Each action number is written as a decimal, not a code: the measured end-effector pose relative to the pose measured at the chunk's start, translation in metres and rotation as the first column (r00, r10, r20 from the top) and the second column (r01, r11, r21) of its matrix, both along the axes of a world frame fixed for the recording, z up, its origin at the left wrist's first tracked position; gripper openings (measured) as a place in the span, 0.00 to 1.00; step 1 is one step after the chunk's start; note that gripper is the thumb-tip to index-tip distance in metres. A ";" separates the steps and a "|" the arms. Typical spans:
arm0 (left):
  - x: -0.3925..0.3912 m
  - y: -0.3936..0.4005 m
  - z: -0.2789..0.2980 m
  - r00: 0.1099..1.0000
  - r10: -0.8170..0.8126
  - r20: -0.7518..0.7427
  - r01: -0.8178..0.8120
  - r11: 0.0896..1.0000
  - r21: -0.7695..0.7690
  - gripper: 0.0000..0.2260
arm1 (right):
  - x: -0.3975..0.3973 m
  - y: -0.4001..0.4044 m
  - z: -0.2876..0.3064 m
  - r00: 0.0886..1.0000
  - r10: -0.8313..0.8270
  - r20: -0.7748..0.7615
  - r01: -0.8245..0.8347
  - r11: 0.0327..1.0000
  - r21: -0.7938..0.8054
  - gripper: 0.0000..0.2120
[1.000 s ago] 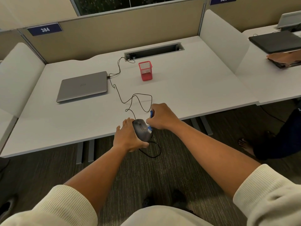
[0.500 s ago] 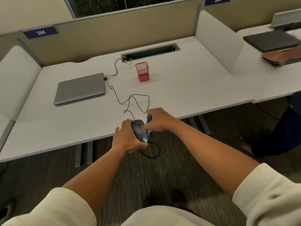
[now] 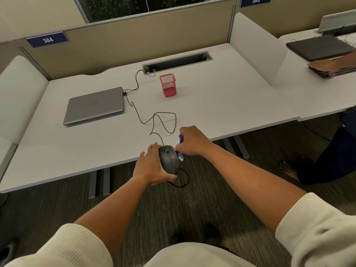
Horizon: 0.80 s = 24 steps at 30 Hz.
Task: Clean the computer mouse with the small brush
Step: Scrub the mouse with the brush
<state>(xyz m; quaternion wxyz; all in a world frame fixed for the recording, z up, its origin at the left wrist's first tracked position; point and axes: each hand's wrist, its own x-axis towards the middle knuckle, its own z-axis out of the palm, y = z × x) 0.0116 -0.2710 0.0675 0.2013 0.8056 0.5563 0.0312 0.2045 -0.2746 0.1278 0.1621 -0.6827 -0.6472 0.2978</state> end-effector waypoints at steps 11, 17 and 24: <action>0.002 -0.014 -0.014 0.995 -0.096 -0.023 0.096 0.995 -0.029 0.56 | 0.004 -0.006 -0.006 0.999 -0.031 0.033 0.034 0.996 -0.087 0.10; 0.004 -0.019 -0.022 0.991 -0.125 -0.043 0.122 0.991 -0.063 0.56 | 0.003 -0.009 -0.003 0.953 -0.140 -0.270 0.099 0.982 -0.160 0.11; 0.008 -0.025 -0.031 0.985 -0.170 -0.026 0.168 0.984 -0.067 0.56 | 0.011 -0.022 -0.017 0.993 -0.115 0.008 0.115 0.988 -0.102 0.08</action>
